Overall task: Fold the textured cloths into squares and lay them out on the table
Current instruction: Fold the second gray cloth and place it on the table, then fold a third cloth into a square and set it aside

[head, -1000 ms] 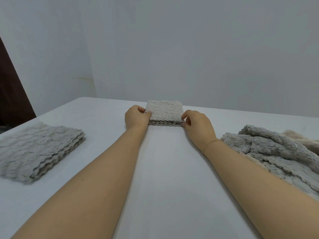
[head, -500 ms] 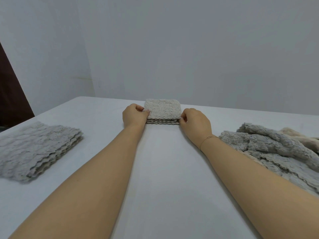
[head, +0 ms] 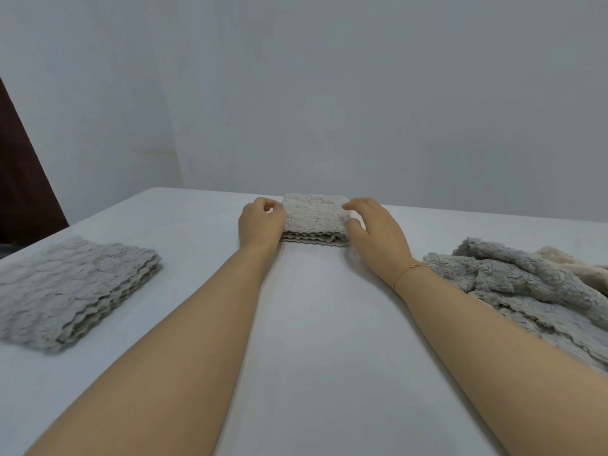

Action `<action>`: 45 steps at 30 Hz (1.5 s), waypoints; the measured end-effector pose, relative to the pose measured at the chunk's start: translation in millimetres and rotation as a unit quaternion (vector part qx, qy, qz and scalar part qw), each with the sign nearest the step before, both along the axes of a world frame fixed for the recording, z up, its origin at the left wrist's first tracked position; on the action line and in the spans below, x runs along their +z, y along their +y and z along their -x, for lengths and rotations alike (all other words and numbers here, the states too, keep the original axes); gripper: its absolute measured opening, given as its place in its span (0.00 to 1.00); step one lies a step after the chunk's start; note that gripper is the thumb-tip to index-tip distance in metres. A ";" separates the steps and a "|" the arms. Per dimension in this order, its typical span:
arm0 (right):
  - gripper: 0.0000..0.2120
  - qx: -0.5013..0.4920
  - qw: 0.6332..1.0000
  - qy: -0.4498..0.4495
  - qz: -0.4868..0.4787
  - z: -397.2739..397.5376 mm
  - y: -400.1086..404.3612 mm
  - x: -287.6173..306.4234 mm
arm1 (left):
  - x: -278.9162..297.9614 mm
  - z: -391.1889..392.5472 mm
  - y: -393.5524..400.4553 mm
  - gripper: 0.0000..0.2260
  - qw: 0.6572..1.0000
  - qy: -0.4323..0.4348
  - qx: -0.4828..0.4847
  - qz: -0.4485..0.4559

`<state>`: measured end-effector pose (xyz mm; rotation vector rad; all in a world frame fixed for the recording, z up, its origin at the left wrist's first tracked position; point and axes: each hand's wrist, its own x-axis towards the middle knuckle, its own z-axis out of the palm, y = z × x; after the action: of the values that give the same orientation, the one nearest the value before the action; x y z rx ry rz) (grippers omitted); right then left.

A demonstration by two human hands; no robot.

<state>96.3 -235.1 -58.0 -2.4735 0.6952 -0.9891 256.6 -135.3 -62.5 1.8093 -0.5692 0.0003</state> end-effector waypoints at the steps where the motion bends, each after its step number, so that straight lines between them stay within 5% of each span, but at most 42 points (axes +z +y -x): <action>1: 0.17 0.026 1.000 0.017 0.006 -2.4 -0.7 -0.2 | -0.2 0.8 0.5 0.10 1.000 -0.007 -0.013 -0.007; 6: 0.21 0.076 0.982 0.171 -0.009 -11.4 -7.7 -6.4 | -5.6 -1.7 1.4 0.10 0.997 -0.047 -0.020 -0.053; 12: 0.21 0.067 0.974 0.216 -0.009 -15.2 -9.8 -7.3 | -6.0 -1.8 2.3 0.10 0.996 -0.058 -0.021 -0.067; 22: 0.29 0.026 0.985 0.166 -0.044 -2.9 3.7 -5.7 | 1.8 27.3 34.5 0.18 0.997 0.008 -0.061 -0.040; 28: 0.25 -0.006 0.980 0.194 0.047 31.8 43.6 -1.6 | 2.3 65.5 72.2 0.19 0.986 -0.098 -0.063 -0.121; 33: 0.26 -0.001 0.973 0.212 0.087 82.6 75.3 5.0 | 1.8 112.4 106.7 0.21 0.925 -0.297 0.030 -0.236; 45: 0.20 0.025 0.984 0.122 0.131 226.0 113.2 38.0 | 0.8 203.1 151.5 0.20 0.921 -0.310 -0.067 -0.228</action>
<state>-129.7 -121.9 -20.0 -2.8620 0.6039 -0.8112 53.5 16.1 -61.7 2.2205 -1.2234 0.3897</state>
